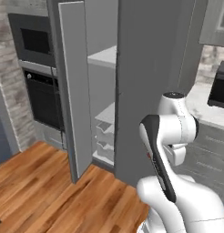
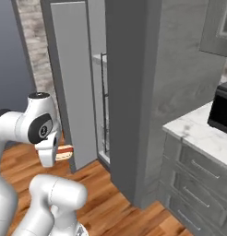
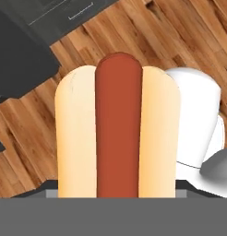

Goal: Store the hot dog in the freezer for long-term storage. Close the freezer door after placing the cooked food.

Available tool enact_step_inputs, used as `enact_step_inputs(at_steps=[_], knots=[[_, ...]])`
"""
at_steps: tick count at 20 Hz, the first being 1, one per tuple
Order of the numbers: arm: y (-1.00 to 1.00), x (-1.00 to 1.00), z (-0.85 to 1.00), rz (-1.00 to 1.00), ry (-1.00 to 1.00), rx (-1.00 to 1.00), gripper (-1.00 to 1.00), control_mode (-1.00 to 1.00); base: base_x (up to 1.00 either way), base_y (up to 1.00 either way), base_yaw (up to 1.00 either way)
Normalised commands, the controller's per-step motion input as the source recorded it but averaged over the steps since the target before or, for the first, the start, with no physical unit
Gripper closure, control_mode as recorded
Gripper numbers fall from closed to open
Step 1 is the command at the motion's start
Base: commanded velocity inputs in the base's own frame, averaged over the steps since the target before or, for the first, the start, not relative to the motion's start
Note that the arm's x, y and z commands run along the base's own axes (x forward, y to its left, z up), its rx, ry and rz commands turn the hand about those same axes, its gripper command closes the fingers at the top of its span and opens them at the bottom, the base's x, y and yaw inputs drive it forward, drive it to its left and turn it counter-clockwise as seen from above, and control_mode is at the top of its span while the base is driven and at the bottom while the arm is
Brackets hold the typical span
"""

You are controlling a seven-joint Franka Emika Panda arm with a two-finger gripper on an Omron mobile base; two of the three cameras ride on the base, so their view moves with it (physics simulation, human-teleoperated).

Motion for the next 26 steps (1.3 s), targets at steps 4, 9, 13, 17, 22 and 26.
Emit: enact_step_inputs(at_steps=[4, 9, 13, 17, 22, 26], knots=[[0.00, 0.00, 0.00, 0.00, 0.00, 0.00, 1.00, 1.00, 0.59, 0.94, -0.29], [0.00, 0.00, 0.00, 0.00, 0.00, 0.00, 1.00, 1.00, 0.54, 0.66, -0.35], [0.00, 0.00, 0.00, 0.00, 0.00, 0.00, 1.00, 1.00, 0.30, 0.57, -0.46], [0.00, 0.00, 0.00, 0.00, 0.00, 0.00, 1.00, 1.00, 0.20, 0.42, -0.53], [0.00, 0.00, 0.00, 0.00, 0.00, 0.00, 1.00, 1.00, 0.11, 0.56, -0.27], [0.00, 0.00, 0.00, 0.00, 0.00, 0.00, 1.00, 1.00, 0.28, 0.37, 0.00]])
